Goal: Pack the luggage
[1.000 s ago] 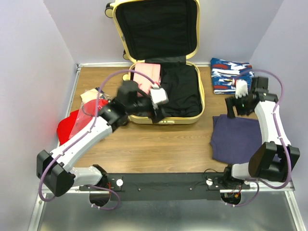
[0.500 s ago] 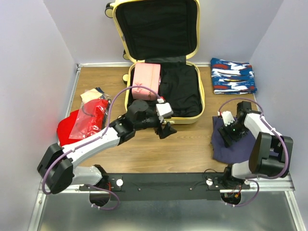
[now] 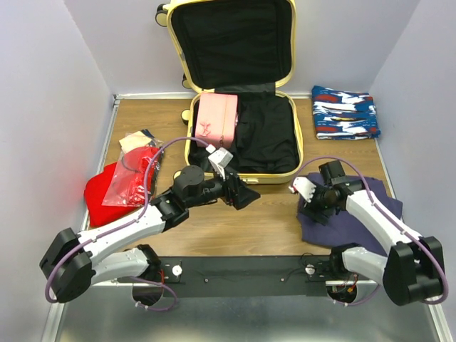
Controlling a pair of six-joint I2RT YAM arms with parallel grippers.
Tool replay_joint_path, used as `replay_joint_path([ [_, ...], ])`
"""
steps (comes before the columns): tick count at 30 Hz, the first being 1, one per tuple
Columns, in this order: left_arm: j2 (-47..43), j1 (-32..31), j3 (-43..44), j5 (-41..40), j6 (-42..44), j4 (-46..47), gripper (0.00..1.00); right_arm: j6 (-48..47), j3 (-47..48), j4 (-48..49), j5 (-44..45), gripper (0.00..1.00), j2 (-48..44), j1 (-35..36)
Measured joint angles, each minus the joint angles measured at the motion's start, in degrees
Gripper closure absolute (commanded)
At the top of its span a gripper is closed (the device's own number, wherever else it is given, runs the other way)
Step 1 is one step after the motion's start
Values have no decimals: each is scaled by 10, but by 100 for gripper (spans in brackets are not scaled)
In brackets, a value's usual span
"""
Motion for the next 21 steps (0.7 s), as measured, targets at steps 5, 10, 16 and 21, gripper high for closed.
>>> replay_joint_path([
  [5,30,-7,-6,-38,-45,0,11,1,11,-27,-53,23,-33,32],
  [10,23,-7,-9,-87,-61,5,11,103,82,-25,-43,32,-73,33],
  [16,15,-7,-9,-132,-47,18,11,190,88,16,41,36,-71,23],
  [21,5,-7,-8,-154,-9,18,11,178,85,33,80,36,-19,-71],
])
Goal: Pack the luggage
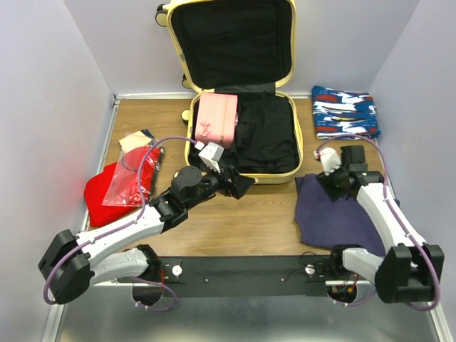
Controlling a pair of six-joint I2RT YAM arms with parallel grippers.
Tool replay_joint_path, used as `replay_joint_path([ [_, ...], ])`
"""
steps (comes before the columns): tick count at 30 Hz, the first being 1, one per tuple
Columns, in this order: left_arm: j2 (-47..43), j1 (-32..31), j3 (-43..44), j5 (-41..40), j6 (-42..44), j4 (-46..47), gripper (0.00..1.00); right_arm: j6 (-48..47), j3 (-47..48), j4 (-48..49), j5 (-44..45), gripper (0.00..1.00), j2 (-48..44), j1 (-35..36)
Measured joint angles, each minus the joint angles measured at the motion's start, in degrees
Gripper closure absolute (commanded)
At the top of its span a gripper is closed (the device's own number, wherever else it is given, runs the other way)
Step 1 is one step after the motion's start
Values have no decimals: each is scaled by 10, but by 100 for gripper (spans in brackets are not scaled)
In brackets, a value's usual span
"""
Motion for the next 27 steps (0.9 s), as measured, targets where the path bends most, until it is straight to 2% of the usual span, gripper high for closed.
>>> replay_joint_path([
  [1,-3,0,0,-3,7,0,11,-7,0,2,1,36,6,-20],
  [3,-19,0,0,-10,23,0,11,-37,9,7,-5,36,39,-106],
  [5,-33,0,0,-13,33,0,11,-63,23,14,-9,39,80,-159],
  [10,-55,1,-15,-16,19,4,11,-127,68,30,-49,53,205,-194],
  [14,-54,5,-33,-16,-19,-3,11,-167,83,38,-79,56,262,-181],
  [17,-51,8,-36,-13,-48,-14,11,-201,64,55,-88,57,246,-149],
  [23,-31,11,-56,27,-132,-6,11,-245,-36,74,-142,57,130,-40],
  [27,14,11,-68,64,-171,13,11,-252,-81,61,-179,55,54,-15],
])
